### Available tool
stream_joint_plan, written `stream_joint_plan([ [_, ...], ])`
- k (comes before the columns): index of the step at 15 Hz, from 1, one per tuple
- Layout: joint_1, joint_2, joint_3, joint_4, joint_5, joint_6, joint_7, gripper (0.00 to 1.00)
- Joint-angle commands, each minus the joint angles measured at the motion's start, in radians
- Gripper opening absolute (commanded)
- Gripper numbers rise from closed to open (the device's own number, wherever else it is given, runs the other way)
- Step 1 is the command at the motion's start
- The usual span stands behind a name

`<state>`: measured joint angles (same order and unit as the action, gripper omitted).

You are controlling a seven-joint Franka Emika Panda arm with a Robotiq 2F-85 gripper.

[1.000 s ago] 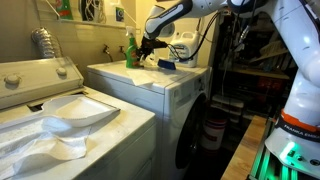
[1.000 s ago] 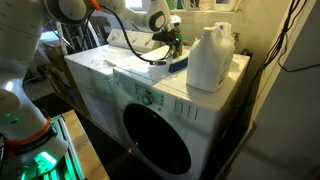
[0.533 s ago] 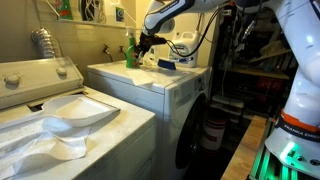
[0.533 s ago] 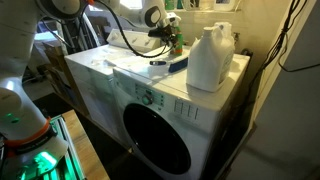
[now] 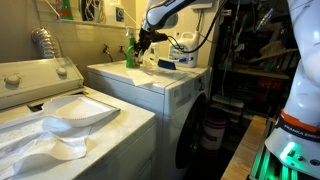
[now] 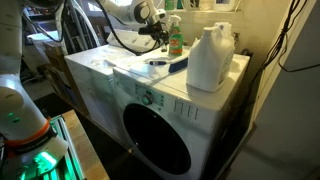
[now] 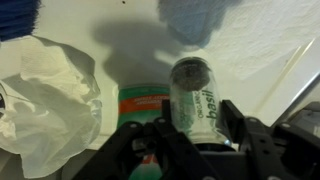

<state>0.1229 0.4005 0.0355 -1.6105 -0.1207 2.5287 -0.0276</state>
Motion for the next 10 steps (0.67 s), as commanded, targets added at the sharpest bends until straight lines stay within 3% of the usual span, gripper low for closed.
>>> stream_joint_plan([
  [1, -0.003, -0.130, 0.039, -0.168, 0.007, 0.049, -0.050, 0.27],
  [5, -0.015, -0.187, 0.122, -0.204, 0.072, 0.030, -0.204, 0.27],
  [10, -0.025, -0.151, 0.244, -0.130, 0.272, -0.049, -0.498, 0.27],
])
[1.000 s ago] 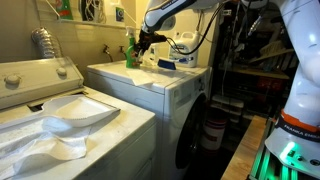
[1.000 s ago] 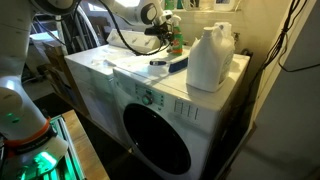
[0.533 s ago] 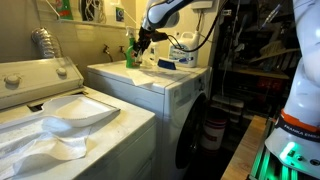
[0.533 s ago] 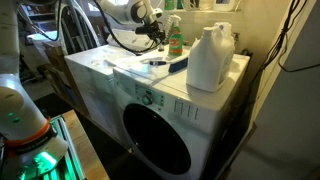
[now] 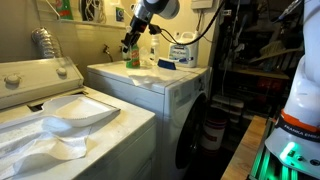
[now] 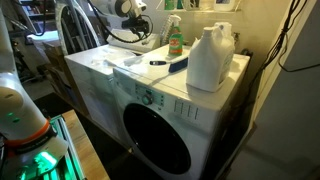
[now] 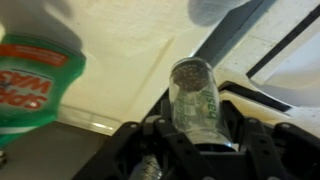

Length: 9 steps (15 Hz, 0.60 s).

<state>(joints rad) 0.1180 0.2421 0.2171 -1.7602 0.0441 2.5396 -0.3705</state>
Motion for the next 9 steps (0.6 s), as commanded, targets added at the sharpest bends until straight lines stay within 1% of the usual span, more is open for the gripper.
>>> stream_joint_plan([
  [1, -0.015, 0.023, 0.081, 0.032, 0.138, -0.082, -0.197, 0.27],
  [4, -0.002, 0.067, 0.129, 0.076, 0.201, -0.175, -0.307, 0.27],
  [9, 0.018, 0.155, 0.186, 0.174, 0.247, -0.349, -0.483, 0.27],
])
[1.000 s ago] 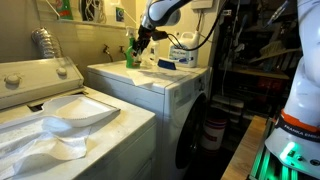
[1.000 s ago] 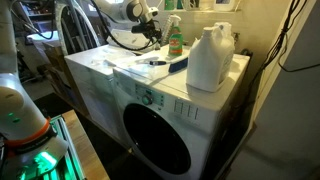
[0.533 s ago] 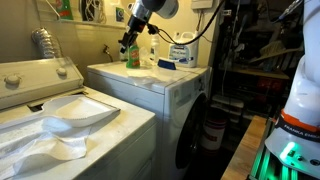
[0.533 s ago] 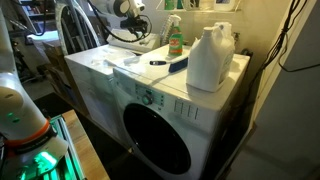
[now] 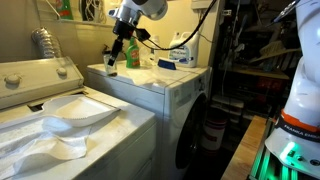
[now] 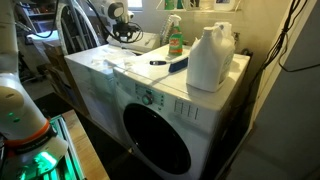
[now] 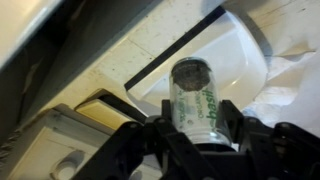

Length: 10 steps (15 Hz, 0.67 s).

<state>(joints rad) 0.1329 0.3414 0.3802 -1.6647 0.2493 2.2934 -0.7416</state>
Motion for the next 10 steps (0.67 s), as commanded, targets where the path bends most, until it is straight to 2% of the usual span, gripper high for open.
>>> stream_joint_plan([
  [1, 0.020, 0.017, -0.008, 0.024, 0.014, -0.036, -0.036, 0.52],
  [9, 0.025, 0.056, 0.002, 0.074, 0.022, -0.079, -0.087, 0.52],
  [10, 0.025, 0.056, 0.002, 0.074, 0.022, -0.080, -0.087, 0.27],
])
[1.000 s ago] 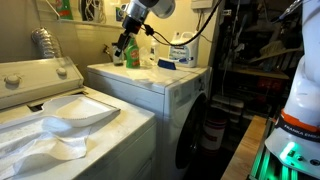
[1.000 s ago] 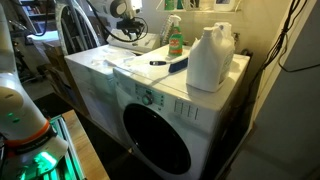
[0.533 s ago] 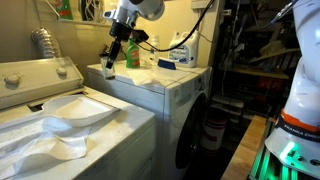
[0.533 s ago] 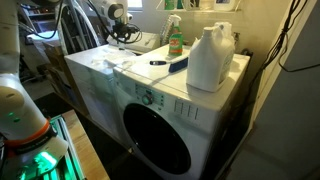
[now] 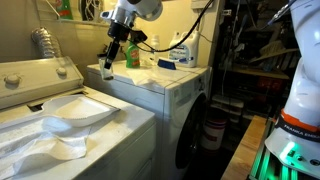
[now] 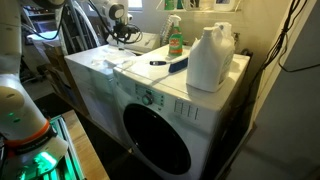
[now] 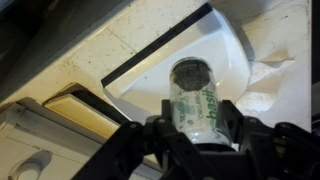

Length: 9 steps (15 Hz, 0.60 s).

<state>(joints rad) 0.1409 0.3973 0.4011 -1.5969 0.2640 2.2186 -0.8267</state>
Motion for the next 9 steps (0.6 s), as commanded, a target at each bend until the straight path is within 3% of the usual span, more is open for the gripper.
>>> stream_joint_plan([
  [1, 0.034, 0.018, -0.024, 0.029, -0.020, -0.015, 0.008, 0.27],
  [9, 0.177, 0.224, -0.038, 0.274, -0.176, -0.032, 0.039, 0.27],
])
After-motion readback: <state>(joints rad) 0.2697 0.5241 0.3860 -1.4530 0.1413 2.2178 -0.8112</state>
